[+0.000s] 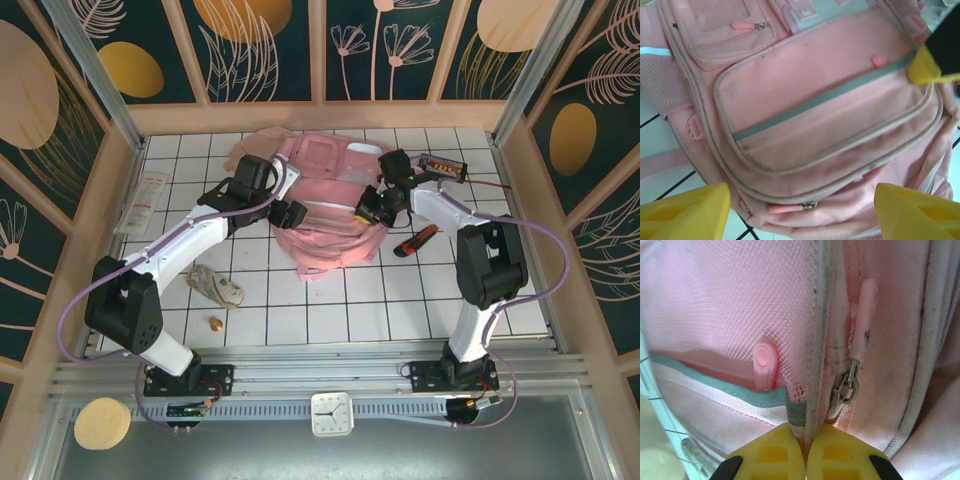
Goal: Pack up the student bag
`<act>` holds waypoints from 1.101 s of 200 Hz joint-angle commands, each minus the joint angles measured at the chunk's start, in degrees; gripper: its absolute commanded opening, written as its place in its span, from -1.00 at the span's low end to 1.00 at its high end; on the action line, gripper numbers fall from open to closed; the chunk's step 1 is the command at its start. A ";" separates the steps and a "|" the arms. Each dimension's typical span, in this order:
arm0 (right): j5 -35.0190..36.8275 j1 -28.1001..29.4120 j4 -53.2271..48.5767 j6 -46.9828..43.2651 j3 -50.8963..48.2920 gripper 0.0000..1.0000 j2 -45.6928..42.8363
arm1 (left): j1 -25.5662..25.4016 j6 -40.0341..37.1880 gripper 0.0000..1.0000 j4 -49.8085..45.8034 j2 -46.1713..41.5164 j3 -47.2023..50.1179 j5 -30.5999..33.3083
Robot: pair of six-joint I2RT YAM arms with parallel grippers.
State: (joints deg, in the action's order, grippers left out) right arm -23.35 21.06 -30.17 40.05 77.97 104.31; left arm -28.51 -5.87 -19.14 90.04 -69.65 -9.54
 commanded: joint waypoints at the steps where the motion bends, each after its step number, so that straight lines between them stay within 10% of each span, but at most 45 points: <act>1: 1.65 -0.13 1.52 1.42 7.24 -1.00 -2.36 | -0.39 -5.38 0.55 1.81 -1.75 1.18 0.22; 32: -2.63 -1.07 -1.21 3.06 13.02 -1.00 -2.58 | -2.50 -9.95 0.97 3.08 -0.59 -0.58 1.92; 136: -9.97 -1.85 -1.80 6.75 18.62 -1.00 -2.21 | -8.82 -12.74 0.93 11.95 9.12 -4.71 15.52; 156: -11.05 -1.98 -1.45 6.74 18.66 -1.00 -2.04 | -8.81 -10.32 0.33 11.13 12.79 -8.05 20.42; 172: -11.63 -2.15 -2.21 5.41 18.77 -0.95 -1.45 | -8.63 -7.14 -1.00 7.16 15.84 -13.61 20.97; 220: -0.02 -6.03 -5.23 -2.73 18.34 0.59 -6.92 | -2.41 10.39 -1.00 -2.64 15.50 -24.10 16.68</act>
State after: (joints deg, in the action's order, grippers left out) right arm -29.63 17.52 -34.37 42.44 95.53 103.44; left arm -35.48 -8.54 -18.44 108.18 -87.81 7.62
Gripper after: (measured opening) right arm 0.632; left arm 0.073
